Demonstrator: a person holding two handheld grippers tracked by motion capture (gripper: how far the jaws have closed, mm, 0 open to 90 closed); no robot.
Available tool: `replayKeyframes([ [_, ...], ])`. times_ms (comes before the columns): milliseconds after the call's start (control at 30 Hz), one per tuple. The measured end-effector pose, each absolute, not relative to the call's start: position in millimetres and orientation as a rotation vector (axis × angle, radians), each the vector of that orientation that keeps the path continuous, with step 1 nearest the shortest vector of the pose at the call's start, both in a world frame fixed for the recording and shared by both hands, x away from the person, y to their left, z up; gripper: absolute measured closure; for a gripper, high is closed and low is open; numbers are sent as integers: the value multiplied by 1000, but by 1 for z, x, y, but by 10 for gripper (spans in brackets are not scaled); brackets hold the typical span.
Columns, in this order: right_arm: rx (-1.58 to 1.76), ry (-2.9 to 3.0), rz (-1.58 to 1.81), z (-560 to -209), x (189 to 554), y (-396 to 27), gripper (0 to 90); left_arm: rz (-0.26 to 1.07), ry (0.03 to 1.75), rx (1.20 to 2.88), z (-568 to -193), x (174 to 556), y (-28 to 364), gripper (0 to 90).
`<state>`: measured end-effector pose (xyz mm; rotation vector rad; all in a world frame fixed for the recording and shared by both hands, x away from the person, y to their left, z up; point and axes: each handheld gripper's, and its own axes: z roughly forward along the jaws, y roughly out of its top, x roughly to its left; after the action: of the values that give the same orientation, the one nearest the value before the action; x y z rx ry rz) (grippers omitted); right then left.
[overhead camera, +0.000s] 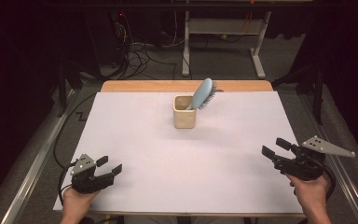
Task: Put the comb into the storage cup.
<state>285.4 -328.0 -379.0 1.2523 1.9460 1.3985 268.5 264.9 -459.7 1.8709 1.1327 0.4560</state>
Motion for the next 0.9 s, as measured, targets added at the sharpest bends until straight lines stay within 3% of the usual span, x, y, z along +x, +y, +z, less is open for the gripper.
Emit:
replayKeyframes([
  [900,1303,1943,1383,-412,276,-329,304,451,1148,1858,-460,270,267,331],
])
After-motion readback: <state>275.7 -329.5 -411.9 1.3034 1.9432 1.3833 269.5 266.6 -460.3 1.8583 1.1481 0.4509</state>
